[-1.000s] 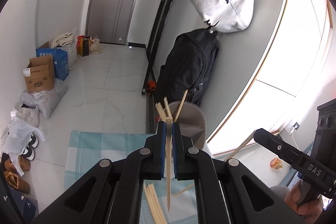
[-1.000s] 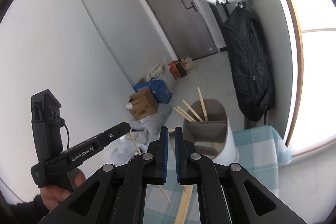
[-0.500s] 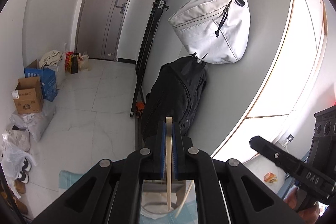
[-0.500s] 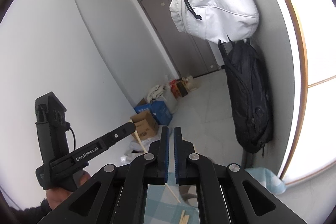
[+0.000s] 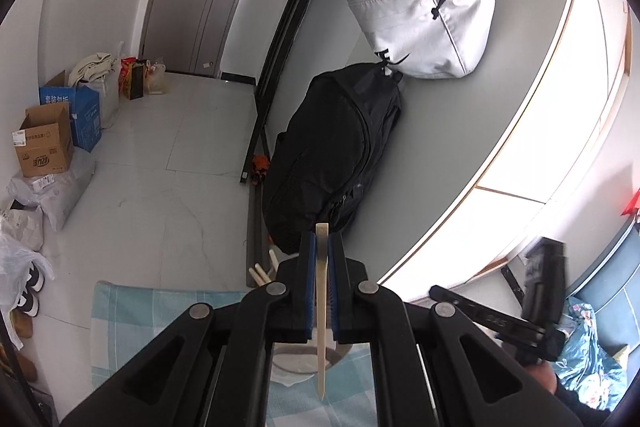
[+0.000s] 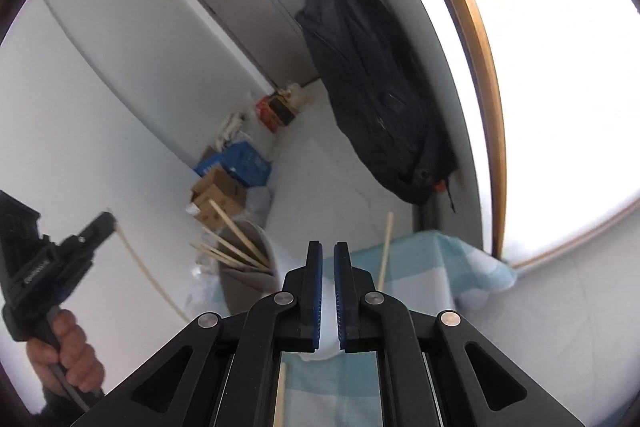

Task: Organize utensils
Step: 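Lift both held chopsticks up and over the utensil holder opening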

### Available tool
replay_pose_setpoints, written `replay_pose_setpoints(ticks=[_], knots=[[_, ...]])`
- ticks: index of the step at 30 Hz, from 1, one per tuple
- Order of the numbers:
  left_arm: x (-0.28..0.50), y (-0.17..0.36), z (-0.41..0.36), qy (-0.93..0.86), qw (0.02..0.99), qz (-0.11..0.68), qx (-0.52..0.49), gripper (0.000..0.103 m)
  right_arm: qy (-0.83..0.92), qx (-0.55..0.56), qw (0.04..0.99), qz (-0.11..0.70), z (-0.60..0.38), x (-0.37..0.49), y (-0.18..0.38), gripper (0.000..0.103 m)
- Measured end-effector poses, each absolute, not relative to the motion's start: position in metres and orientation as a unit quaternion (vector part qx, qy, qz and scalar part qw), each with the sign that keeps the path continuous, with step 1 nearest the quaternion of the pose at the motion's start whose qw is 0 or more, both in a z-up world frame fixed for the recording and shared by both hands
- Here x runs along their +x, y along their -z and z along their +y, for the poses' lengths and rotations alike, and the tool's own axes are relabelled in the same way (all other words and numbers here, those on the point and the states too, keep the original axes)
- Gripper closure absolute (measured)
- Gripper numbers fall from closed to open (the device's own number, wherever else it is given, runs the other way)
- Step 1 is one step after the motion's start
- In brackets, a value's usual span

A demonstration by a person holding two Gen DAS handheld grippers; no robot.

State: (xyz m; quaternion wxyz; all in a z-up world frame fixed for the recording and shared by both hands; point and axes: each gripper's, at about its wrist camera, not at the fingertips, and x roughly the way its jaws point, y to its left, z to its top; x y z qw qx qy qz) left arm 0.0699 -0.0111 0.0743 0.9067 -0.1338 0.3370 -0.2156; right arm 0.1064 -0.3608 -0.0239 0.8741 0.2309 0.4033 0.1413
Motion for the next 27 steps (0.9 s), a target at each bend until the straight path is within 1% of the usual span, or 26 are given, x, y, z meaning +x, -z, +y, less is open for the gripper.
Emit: replay_pose_setpoints(ticks=[1, 3, 4, 6, 11, 13, 14, 18, 23, 25, 26, 27], knots=[[0.066, -0.073, -0.01, 0.211, 0.908, 0.337, -0.13, 0.101, -0.14, 0.228, 0.87, 0.415, -0.36, 0.111, 0.032, 0.094], [0.063, -0.074, -0.011, 0.211, 0.909, 0.338, -0.125, 0.101, -0.131, 0.22, 0.861, 0.44, -0.357, 0.124, 0.048, 0.082], [0.06, -0.073, -0.01, 0.208, 0.91, 0.338, -0.122, 0.101, -0.129, 0.22, 0.854, 0.453, -0.354, 0.133, 0.056, 0.081], [0.064, -0.074, -0.015, 0.207, 0.91, 0.341, -0.115, 0.101, -0.135, 0.215, 0.846, 0.469, -0.348, 0.153, 0.067, 0.08], [0.069, -0.073, -0.018, 0.205, 0.907, 0.349, -0.118, 0.101, -0.124, 0.188, 0.837, 0.498, -0.333, 0.204, 0.095, 0.072], [0.07, -0.073, -0.018, 0.208, 0.904, 0.354, -0.12, 0.101, -0.114, 0.183, 0.826, 0.52, -0.325, 0.227, 0.108, 0.071], [0.069, -0.073, -0.018, 0.207, 0.905, 0.353, -0.118, 0.101, -0.111, 0.181, 0.821, 0.53, -0.323, 0.234, 0.113, 0.069], [0.069, -0.072, -0.016, 0.205, 0.906, 0.352, -0.118, 0.101, -0.108, 0.189, 0.795, 0.566, -0.315, 0.267, 0.141, 0.065], [0.072, -0.066, -0.009, 0.198, 0.905, 0.357, -0.119, 0.101, -0.091, 0.202, 0.783, 0.582, -0.314, 0.28, 0.155, 0.066], [0.075, -0.063, -0.007, 0.194, 0.904, 0.362, -0.119, 0.101, -0.087, 0.197, 0.789, 0.575, -0.315, 0.284, 0.155, 0.066], [0.075, -0.062, -0.006, 0.192, 0.904, 0.363, -0.119, 0.101, -0.087, 0.197, 0.789, 0.575, -0.316, 0.286, 0.155, 0.068], [0.076, -0.061, -0.006, 0.193, 0.903, 0.365, -0.117, 0.101, -0.091, 0.199, 0.788, 0.576, -0.316, 0.284, 0.154, 0.078]])
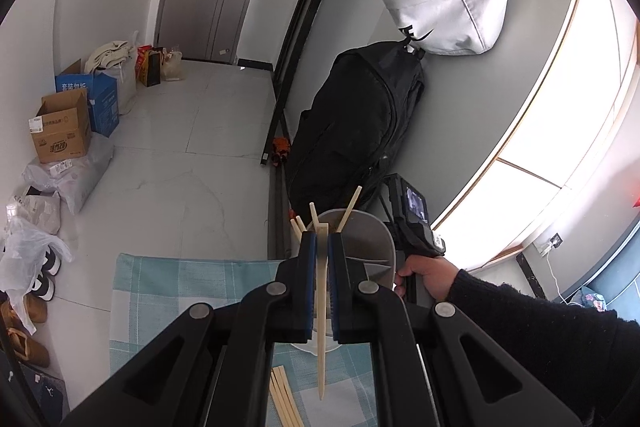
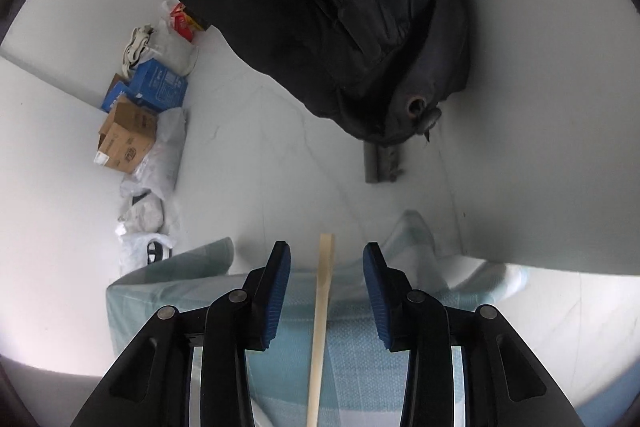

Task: Organize utensils
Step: 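Lift both held chopsticks up and over the utensil holder opening, then open both tools to drop the chopsticks into the utensil holder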

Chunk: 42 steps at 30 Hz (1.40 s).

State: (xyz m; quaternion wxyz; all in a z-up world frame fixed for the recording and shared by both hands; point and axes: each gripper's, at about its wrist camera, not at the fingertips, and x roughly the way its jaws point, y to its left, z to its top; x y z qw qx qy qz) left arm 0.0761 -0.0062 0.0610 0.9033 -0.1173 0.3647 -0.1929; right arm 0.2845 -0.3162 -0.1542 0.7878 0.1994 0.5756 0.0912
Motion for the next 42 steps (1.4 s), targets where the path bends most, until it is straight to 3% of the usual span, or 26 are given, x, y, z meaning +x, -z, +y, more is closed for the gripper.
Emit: replay_pose_setpoints(ticks=[2, 8, 15, 26, 34, 42], knots=[[0.077, -0.061, -0.006, 0.191, 0.904, 0.365, -0.116, 0.101, -0.096, 0.19, 0.793, 0.571, -0.309, 0.287, 0.152, 0.097], [0.074, -0.065, -0.008, 0.197, 0.905, 0.359, -0.117, 0.101, -0.118, 0.194, 0.821, 0.524, -0.316, 0.271, 0.123, 0.097], [0.065, -0.083, -0.015, 0.207, 0.91, 0.34, -0.112, 0.101, -0.151, 0.2, 0.88, 0.403, -0.328, 0.209, 0.045, 0.097], [0.056, -0.12, -0.036, 0.214, 0.933, 0.279, -0.079, 0.101, -0.195, 0.117, 0.94, 0.253, -0.307, 0.111, -0.054, 0.097], [0.073, -0.138, -0.046, 0.206, 0.946, 0.241, -0.072, 0.101, -0.227, 0.098, 0.954, 0.17, -0.294, 0.099, -0.119, 0.097], [0.1, -0.135, -0.047, 0.195, 0.951, 0.228, -0.077, 0.101, -0.24, 0.086, 0.958, 0.132, -0.272, 0.122, -0.139, 0.097]])
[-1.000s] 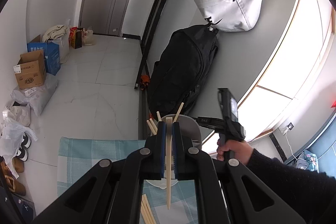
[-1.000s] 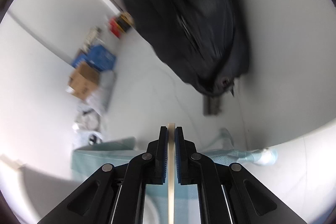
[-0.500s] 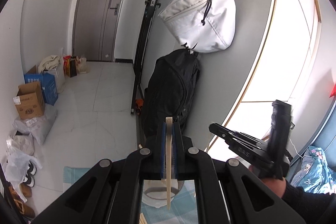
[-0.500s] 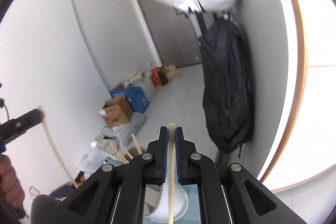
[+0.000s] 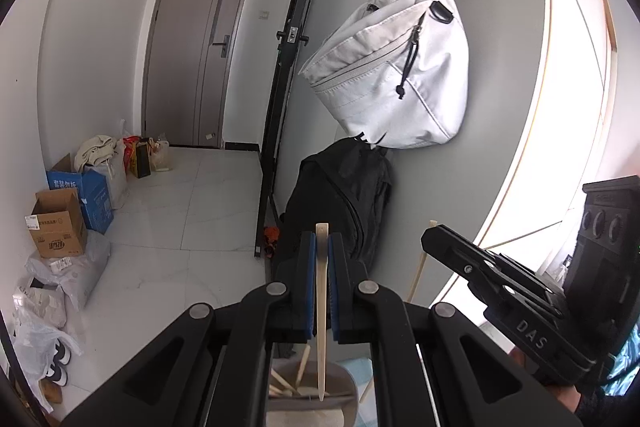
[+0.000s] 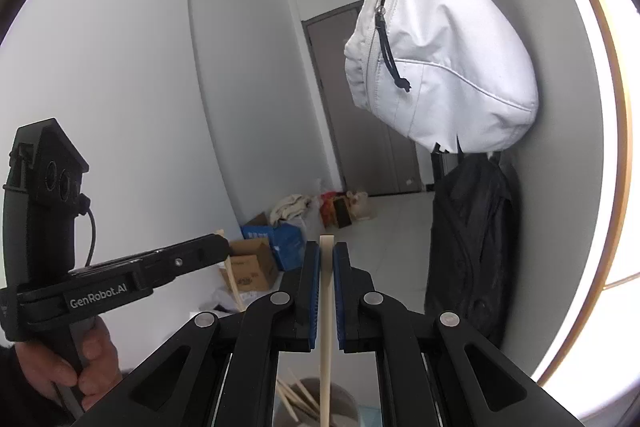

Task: Organize utensils
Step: 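Open both tools to drop the chopsticks into the utensil holder, then pull both open tools back and lower them toward the remaining chopsticks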

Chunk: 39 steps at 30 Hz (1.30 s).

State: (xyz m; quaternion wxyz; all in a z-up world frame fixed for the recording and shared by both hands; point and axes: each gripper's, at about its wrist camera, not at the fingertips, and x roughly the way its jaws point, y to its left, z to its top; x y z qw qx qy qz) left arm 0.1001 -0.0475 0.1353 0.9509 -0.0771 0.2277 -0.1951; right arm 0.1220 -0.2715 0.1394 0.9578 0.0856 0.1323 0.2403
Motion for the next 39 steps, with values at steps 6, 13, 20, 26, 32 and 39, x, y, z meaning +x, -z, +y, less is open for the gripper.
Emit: replay_pose_setpoints(ticks=[6, 13, 20, 26, 32, 39], knots=[[0.119, -0.107, -0.047, 0.195, 0.949, 0.235, -0.079, 0.101, -0.229, 0.075, 0.962, 0.127, -0.258, 0.139, -0.115, 0.097], [0.123, -0.08, -0.036, 0.206, 0.942, 0.245, -0.101, 0.101, -0.232, 0.068, 0.962, 0.127, -0.25, 0.148, -0.08, 0.097], [0.121, -0.062, -0.033, 0.22, 0.935, 0.262, -0.097, 0.101, -0.263, 0.035, 0.954, 0.141, -0.236, 0.145, -0.061, 0.097], [0.124, -0.054, -0.028, 0.247, 0.915, 0.302, -0.108, 0.101, -0.29, 0.041, 0.939, 0.182, -0.234, 0.144, -0.046, 0.094], [0.126, -0.05, -0.017, 0.246, 0.899, 0.339, -0.127, 0.071, -0.313, 0.08, 0.917, 0.233, -0.24, 0.145, -0.038, 0.082], [0.109, -0.06, -0.003, 0.202, 0.913, 0.332, -0.128, 0.053, -0.289, 0.11, 0.922, 0.231, -0.257, 0.119, -0.045, 0.066]])
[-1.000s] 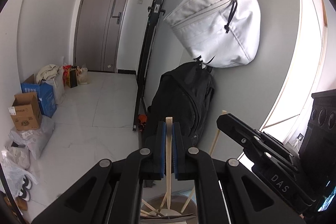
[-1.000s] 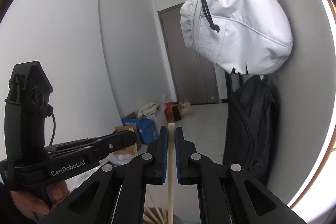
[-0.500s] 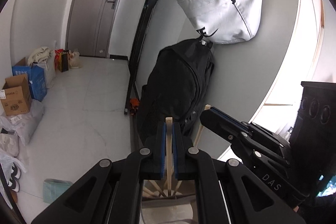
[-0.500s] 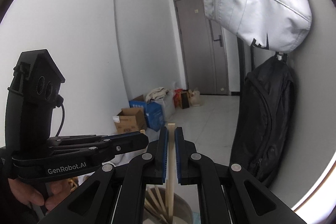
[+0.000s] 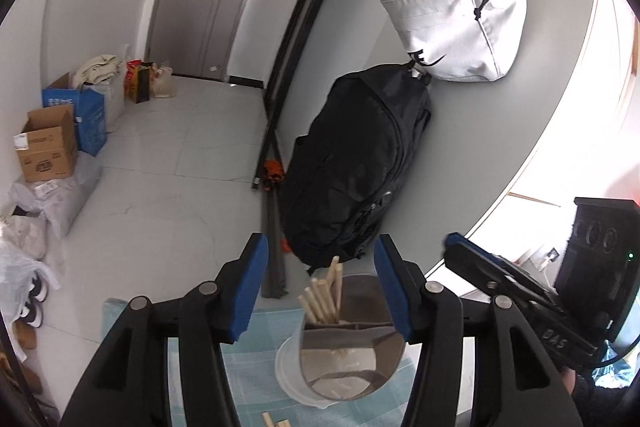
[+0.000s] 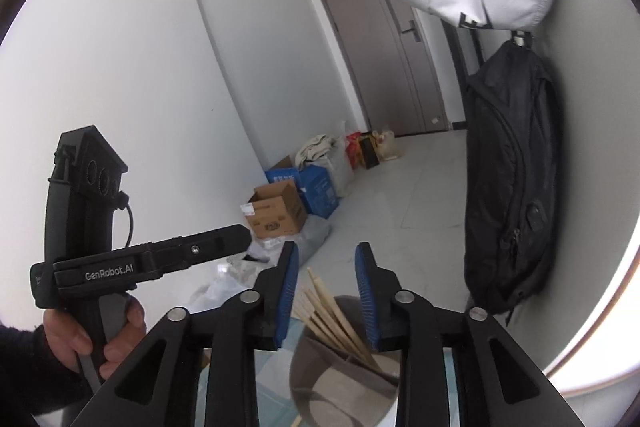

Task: Organize utensils
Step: 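Pull both open tools back and lower them toward the remaining chopsticks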

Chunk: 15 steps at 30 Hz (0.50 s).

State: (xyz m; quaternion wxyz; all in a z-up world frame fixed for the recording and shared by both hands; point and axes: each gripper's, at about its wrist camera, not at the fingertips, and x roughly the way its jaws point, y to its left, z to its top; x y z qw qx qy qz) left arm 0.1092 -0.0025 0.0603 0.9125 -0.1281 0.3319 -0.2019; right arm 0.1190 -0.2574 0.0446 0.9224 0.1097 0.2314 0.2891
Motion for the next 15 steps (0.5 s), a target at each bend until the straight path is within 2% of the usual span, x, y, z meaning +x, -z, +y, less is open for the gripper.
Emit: replay_pose_setpoints(ticks=[3, 5, 10, 12, 15], knots=[[0.099, -0.064, -0.003, 0.155, 0.923, 0.342, -0.091, 0.053, -0.282, 0.117, 0.924, 0.231, -0.262, 0.106, -0.048, 0.056], [0.089, -0.067, 0.001, 0.154, 0.925, 0.334, -0.094, 0.052, -0.28, 0.116, 0.925, 0.23, -0.263, 0.098, -0.052, 0.054], [0.069, -0.074, 0.007, 0.116, 0.936, 0.322, -0.085, 0.044, -0.277, 0.126, 0.926, 0.223, -0.265, 0.076, -0.062, 0.042], [0.061, -0.075, 0.01, 0.108, 0.939, 0.316, -0.083, 0.04, -0.276, 0.132, 0.927, 0.218, -0.264, 0.069, -0.065, 0.033], [0.053, -0.077, 0.012, 0.102, 0.941, 0.313, -0.082, 0.038, -0.282, 0.134, 0.927, 0.207, -0.262, 0.056, -0.07, 0.029]])
